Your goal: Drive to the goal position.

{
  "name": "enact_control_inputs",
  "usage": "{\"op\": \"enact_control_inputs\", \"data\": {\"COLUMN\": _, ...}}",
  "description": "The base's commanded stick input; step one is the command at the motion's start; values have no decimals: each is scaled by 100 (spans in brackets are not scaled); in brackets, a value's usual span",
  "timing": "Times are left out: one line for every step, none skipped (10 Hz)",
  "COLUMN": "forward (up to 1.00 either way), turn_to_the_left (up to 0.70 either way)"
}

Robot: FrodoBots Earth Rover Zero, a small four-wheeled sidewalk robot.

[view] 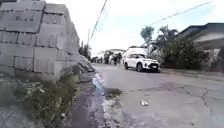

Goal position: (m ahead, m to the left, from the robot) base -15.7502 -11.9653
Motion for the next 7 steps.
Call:
{"op": "enact_control_inputs", "data": {"forward": 0, "turn_to_the_left": -70}}
{"op": "enact_control_inputs", "data": {"forward": 0, "turn_to_the_left": -70}}
{"op": "enact_control_inputs", "data": {"forward": 0, "turn_to_the_left": -70}}
{"op": "enact_control_inputs", "data": {"forward": 0, "turn_to_the_left": -70}}
{"op": "enact_control_inputs", "data": {"forward": 0, "turn_to_the_left": -70}}
{"op": "enact_control_inputs", "data": {"forward": 0, "turn_to_the_left": -70}}
{"op": "enact_control_inputs", "data": {"forward": 0, "turn_to_the_left": -70}}
